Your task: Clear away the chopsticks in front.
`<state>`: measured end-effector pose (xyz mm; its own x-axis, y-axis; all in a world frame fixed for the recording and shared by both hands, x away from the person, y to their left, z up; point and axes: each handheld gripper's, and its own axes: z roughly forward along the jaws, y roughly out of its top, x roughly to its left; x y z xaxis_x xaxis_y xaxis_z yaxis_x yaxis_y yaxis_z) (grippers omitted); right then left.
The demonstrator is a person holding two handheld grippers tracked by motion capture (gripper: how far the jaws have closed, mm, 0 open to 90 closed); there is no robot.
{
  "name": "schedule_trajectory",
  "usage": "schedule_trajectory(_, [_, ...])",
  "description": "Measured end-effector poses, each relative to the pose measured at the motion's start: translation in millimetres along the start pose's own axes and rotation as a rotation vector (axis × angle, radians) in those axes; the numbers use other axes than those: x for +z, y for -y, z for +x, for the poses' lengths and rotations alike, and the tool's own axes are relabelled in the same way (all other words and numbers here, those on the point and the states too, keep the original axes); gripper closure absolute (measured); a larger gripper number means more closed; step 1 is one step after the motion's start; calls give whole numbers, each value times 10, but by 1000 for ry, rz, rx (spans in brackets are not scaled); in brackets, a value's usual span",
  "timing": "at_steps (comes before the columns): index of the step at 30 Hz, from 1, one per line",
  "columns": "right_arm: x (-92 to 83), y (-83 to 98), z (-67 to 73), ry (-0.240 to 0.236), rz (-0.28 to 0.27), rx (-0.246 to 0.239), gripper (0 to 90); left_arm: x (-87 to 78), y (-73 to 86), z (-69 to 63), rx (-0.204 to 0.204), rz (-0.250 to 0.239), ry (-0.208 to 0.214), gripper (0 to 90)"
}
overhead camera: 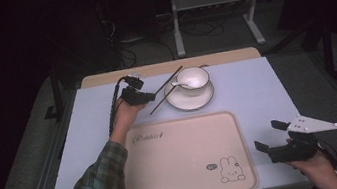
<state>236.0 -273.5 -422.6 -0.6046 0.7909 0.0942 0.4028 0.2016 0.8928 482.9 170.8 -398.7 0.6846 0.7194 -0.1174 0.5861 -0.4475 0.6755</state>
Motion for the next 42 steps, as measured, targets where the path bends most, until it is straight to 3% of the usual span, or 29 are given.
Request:
schedule_trajectory(13, [10, -5, 10, -1, 1, 0, 48, -402, 271, 36, -12, -5, 12, 855])
schedule_trajectory(21, [19, -11, 19, -3, 1, 0, 47, -651, 511, -34, -6, -12, 17, 856])
schedule_trajectory(34, [18, -10, 25, 2, 4, -4, 48, -977, 876, -407, 42, -34, 51, 858])
schedule_trajectory(42, [19, -9, 26, 3, 6, -5, 48, -1093, 1117, -639, 36, -28, 83, 857])
